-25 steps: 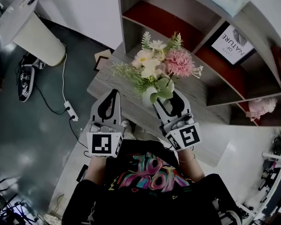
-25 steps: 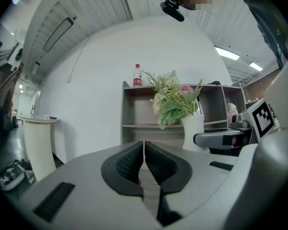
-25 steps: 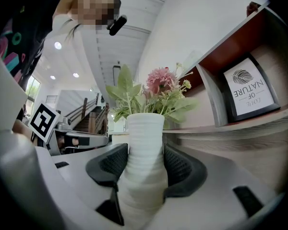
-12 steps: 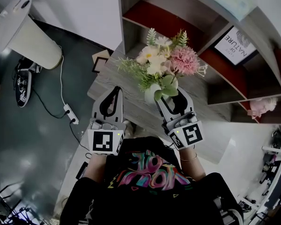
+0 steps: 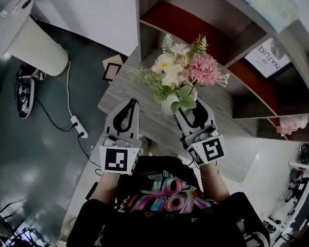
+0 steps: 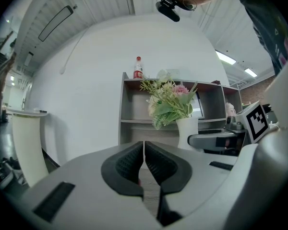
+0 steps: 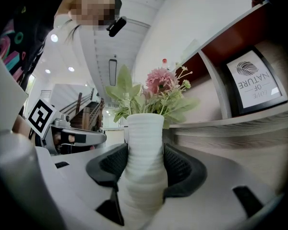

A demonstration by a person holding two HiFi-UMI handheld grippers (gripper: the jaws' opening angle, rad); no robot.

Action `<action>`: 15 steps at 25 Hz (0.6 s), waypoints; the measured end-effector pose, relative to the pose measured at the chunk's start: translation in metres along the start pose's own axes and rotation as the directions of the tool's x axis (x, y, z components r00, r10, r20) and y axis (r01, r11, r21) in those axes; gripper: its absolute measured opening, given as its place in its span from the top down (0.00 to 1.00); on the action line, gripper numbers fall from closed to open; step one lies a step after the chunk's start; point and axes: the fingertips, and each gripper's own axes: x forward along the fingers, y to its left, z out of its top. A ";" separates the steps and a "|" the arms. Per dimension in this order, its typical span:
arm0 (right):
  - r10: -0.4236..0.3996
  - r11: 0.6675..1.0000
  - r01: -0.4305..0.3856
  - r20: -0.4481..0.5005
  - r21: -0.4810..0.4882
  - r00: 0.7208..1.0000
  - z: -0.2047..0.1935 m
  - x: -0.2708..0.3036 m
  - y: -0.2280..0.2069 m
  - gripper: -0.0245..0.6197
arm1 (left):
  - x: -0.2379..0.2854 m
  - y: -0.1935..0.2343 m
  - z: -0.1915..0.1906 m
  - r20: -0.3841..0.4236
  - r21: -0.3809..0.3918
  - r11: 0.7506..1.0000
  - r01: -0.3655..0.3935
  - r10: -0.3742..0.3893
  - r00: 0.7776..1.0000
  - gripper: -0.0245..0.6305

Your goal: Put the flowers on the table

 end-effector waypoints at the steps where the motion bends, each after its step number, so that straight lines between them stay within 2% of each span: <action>1: 0.001 1.000 -0.001 -0.004 0.000 1.000 -0.004 0.004 0.000 0.57 | 0.001 0.004 -0.002 0.001 -0.005 1.000 -0.002 0.002 1.000 0.91; 4: 0.007 1.000 -0.007 -0.014 -0.001 1.000 -0.014 0.015 -0.002 0.57 | 0.004 0.011 -0.015 -0.030 0.005 1.000 0.002 -0.001 1.000 0.91; 15: 0.007 1.000 -0.007 -0.029 0.014 1.000 -0.065 0.048 -0.012 0.58 | 0.016 0.025 -0.049 -0.061 -0.024 0.999 -0.022 0.021 0.998 0.91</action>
